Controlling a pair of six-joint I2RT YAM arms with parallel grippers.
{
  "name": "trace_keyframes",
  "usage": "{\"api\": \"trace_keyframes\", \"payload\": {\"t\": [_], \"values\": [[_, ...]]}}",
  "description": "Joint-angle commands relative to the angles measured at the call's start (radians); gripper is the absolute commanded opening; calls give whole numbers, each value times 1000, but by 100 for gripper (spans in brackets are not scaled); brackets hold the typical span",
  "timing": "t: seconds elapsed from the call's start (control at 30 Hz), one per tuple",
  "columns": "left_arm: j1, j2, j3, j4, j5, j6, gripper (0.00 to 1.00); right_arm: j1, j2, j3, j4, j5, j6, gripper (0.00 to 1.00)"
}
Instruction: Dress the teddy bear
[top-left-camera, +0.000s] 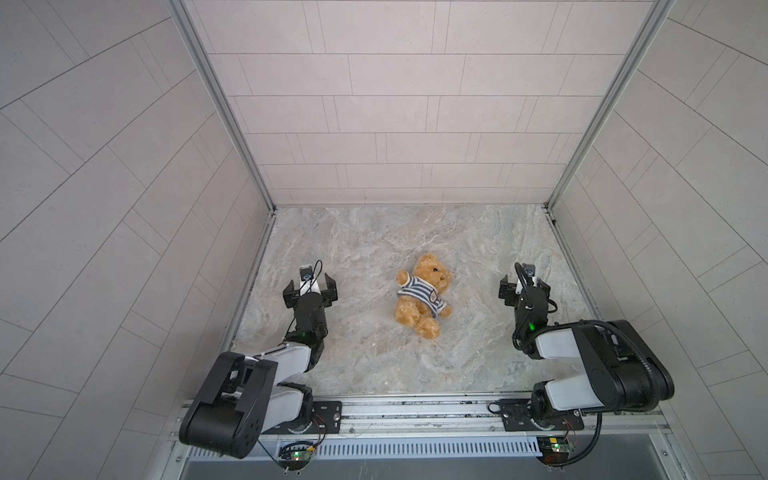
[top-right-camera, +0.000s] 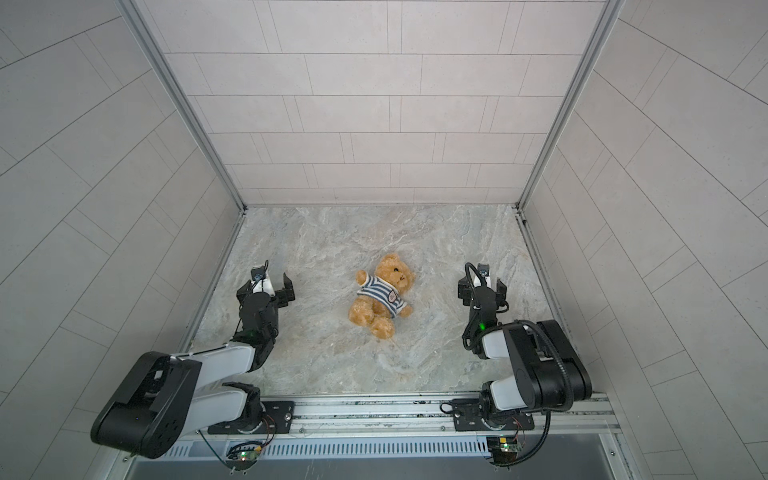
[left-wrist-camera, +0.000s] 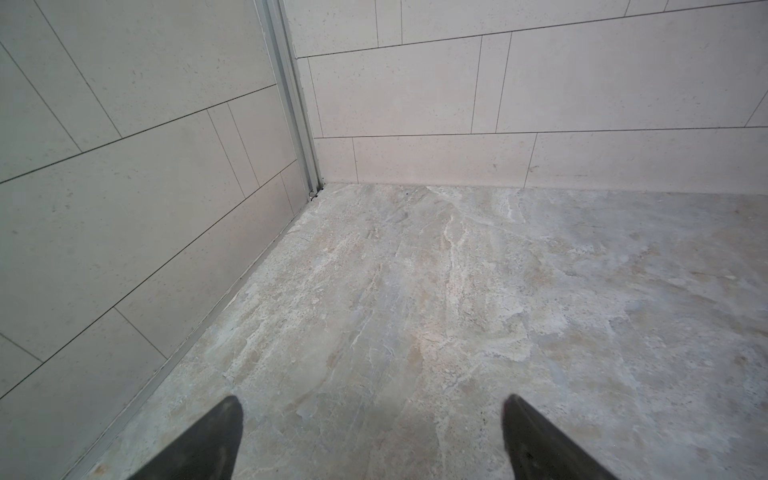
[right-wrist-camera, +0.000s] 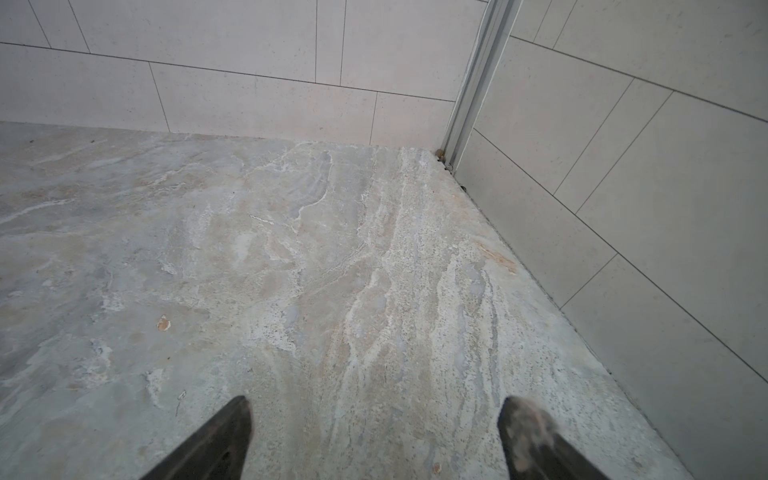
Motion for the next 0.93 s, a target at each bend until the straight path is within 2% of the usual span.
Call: {"api": "trace_keyframes", "payload": {"t": [0.0, 0.17, 0.23, 0.27, 0.43, 0.8, 0.87, 0.9], "values": [[24, 67, 37, 120, 6, 2, 100, -11, 56, 14, 122, -15, 21, 96], [43, 201, 97, 146, 7, -9, 100, -21, 124, 33, 158, -44, 24, 94], [51, 179, 164, -26, 36, -18, 100, -21, 112, 67, 79, -24, 30, 94], [59, 195, 150, 33, 42, -20, 100, -21, 113, 82, 51, -20, 30, 94], [58, 179, 153, -3, 44, -21, 100, -10, 111, 150, -84, -16, 11, 95], [59, 186, 160, -11, 44, -21, 100, -9, 114, 144, -68, -20, 8, 94], [59, 185, 159, -9, 43, -20, 100, -9, 109, 94, 14, -50, -5, 93], [59, 181, 155, -4, 46, -20, 100, -10, 111, 44, 108, -79, -17, 99]]}}
